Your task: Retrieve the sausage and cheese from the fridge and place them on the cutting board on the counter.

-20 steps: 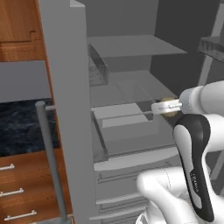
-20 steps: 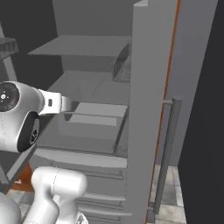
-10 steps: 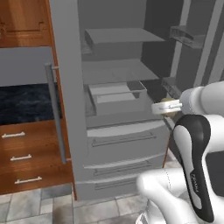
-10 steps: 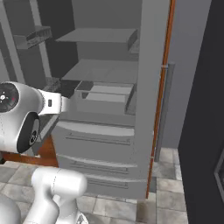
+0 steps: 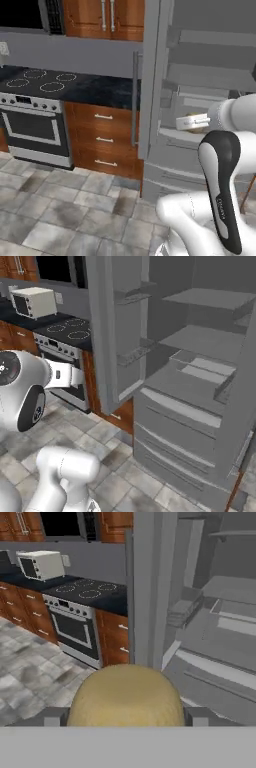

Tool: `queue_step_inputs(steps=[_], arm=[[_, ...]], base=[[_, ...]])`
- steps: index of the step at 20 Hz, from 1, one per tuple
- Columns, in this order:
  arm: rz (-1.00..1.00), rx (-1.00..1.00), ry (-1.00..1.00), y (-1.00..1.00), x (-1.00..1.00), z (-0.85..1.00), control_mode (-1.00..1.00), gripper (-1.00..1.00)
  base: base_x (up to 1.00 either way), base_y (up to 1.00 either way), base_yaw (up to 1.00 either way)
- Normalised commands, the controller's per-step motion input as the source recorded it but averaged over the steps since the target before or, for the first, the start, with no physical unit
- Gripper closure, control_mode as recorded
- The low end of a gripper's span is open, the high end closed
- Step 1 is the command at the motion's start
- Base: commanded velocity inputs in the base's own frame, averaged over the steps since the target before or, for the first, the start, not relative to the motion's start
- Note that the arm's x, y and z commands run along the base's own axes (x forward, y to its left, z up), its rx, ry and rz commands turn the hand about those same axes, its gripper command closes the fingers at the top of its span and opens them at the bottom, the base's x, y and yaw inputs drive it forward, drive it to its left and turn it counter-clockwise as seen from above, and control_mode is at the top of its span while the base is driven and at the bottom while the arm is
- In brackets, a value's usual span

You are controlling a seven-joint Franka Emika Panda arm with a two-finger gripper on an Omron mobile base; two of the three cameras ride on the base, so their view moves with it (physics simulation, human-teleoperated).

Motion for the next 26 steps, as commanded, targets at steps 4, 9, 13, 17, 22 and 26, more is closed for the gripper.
queue_step_inputs(steps=[4,9,13,17,22,26], arm=[[0.0,0.0,0.0,0.0,0.0,0.0,1.0,1.0],[0.0,0.0,0.0,0.0,0.0,0.0,1.0,1.0],[0.0,0.0,0.0,0.0,0.0,0.0,1.0,1.0],[0.0,0.0,0.0,0.0,0.0,0.0,1.0,1.0],[0.0,0.0,0.0,0.0,0.0,0.0,1.0,1.0],[0.0,0.0,0.0,0.0,0.0,0.0,1.0,1.0]], base=[[-0.03,0.0,1.0],[0.0,0.0,1.0],[-0.1,0.0,1.0],[0.0,0.05,0.89],[0.6,0.19,0.4],[0.86,0.29,0.21]])
